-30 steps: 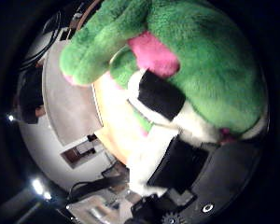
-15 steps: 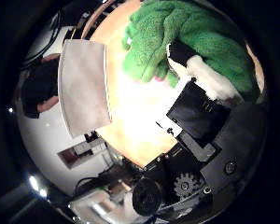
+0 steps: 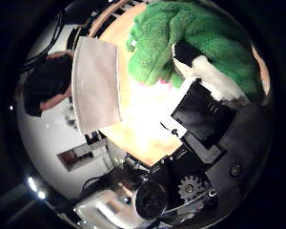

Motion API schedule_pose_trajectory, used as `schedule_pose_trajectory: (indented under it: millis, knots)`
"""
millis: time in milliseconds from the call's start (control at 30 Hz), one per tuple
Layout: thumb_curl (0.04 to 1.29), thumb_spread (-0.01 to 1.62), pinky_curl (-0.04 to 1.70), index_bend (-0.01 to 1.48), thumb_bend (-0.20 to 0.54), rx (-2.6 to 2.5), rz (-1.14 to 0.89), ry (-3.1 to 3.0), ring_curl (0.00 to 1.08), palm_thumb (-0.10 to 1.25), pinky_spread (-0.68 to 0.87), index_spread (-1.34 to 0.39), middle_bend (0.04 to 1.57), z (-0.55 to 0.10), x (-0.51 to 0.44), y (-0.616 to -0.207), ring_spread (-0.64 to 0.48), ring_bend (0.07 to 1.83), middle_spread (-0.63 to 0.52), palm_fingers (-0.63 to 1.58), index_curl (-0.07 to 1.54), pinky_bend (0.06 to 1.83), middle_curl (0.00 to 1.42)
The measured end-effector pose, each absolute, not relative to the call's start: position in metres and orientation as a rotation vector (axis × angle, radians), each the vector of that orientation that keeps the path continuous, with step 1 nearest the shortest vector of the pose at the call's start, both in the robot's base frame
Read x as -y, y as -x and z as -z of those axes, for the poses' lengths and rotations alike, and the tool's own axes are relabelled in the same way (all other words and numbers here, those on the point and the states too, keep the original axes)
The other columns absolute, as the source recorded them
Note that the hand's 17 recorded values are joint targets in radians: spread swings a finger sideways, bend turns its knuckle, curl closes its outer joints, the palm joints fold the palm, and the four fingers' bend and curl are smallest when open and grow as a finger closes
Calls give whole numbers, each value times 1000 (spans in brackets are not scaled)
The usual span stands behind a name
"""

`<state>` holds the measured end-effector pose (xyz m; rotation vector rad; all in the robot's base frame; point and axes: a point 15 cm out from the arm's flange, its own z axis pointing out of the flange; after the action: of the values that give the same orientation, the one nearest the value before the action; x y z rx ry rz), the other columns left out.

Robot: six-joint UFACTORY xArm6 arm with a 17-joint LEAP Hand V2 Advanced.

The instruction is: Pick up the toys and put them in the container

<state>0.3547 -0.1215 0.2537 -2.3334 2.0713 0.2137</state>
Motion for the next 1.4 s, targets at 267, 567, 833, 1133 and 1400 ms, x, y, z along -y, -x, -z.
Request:
schedule_pose_trajectory:
  millis: [267, 567, 833, 1133, 1400]
  knots:
    - [340, 989, 438, 427, -18, -2019, -109, 2281, 469, 1005, -526, -579, 958, -298, 106, -351, -317, 1216, -397, 1245, 543, 1095, 551]
    - [334, 990, 445, 407, -19, -1918, 68, 2204, 469, 1001, -530, -586, 976, -361, 81, -342, -315, 1217, -394, 1245, 572, 1091, 542]
    - [329, 991, 449, 399, -18, -1862, 178, 2159, 469, 1001, -538, -592, 988, -398, 67, -335, -319, 1216, -389, 1245, 597, 1081, 535]
    - [327, 992, 449, 392, -19, -1795, 131, 2134, 467, 992, -552, -597, 995, -418, 38, -339, -319, 1211, -386, 1244, 619, 1067, 526]
    - [326, 993, 452, 384, -18, -1695, 112, 2171, 466, 991, -557, -601, 1000, -446, -22, -356, -322, 1207, -385, 1244, 632, 1064, 521]
